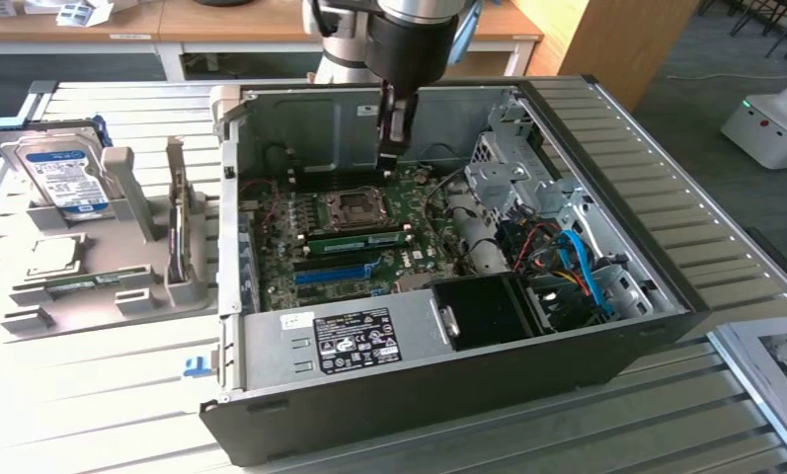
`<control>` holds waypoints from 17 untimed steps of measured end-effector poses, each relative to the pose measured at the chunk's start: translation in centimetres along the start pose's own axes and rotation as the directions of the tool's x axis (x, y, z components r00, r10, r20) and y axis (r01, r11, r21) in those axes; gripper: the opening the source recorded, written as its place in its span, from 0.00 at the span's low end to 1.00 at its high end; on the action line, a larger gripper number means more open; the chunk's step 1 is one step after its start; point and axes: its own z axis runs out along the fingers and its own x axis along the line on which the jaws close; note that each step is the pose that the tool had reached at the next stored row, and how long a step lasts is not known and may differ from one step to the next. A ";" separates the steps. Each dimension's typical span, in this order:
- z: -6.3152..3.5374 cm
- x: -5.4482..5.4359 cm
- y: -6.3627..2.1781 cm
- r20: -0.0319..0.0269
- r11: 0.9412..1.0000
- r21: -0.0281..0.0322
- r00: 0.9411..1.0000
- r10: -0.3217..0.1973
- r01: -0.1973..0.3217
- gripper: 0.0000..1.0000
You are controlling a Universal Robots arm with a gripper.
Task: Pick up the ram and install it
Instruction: 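Press down the ram until it locks into place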
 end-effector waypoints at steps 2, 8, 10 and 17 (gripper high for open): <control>0.00 0.0 0.00 0.001 0.999 0.002 0.999 0.034 -0.034 0.10; 0.04 0.0 0.00 0.005 0.990 0.007 0.990 0.139 -0.139 0.10; 0.05 0.0 0.00 0.007 0.985 0.009 0.985 0.172 -0.172 0.10; 0.07 0.0 0.00 0.012 0.958 0.013 0.959 0.285 -0.285 0.10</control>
